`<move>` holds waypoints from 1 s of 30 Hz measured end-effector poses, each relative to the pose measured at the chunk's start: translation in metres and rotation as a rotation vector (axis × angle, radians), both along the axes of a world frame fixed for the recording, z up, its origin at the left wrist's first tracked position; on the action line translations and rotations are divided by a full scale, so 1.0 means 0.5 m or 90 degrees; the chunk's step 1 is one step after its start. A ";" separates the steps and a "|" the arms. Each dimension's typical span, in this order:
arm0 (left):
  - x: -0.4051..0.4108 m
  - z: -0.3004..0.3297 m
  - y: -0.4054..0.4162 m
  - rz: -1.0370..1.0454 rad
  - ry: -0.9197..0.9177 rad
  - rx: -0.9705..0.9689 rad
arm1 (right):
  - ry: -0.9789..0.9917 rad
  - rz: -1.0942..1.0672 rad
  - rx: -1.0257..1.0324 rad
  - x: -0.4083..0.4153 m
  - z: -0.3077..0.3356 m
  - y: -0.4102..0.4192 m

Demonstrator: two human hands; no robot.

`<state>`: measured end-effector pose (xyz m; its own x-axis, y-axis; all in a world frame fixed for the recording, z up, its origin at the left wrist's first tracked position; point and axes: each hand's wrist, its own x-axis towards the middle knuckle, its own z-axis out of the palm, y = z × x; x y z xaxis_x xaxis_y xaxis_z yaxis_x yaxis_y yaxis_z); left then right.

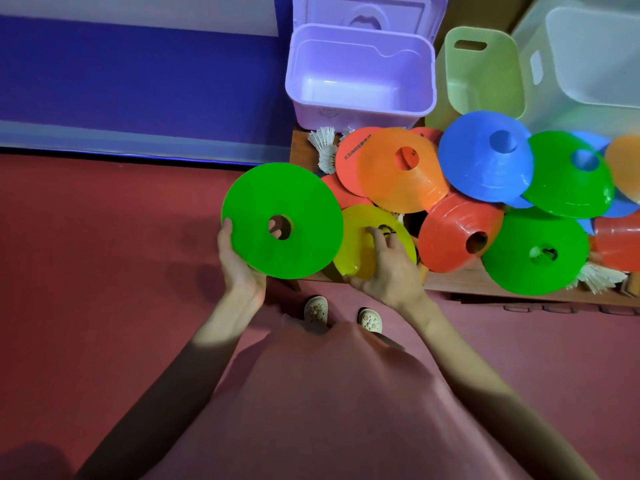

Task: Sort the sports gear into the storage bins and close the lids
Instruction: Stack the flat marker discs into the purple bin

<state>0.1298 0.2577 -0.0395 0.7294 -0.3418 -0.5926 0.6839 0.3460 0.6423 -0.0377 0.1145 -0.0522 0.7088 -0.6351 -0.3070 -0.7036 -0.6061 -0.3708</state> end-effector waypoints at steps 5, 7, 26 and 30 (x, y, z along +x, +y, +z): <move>0.014 0.008 -0.012 -0.001 -0.021 -0.003 | -0.060 -0.085 0.007 -0.029 0.056 -0.028; 0.015 0.009 -0.020 -0.014 -0.026 0.000 | -0.119 -0.155 0.007 -0.034 0.075 -0.035; -0.019 0.010 -0.118 -0.221 0.026 -0.002 | -0.431 -0.276 0.135 0.024 0.074 -0.064; -0.032 0.016 -0.134 -0.261 0.053 -0.009 | -0.466 -0.297 -0.003 0.007 0.065 -0.084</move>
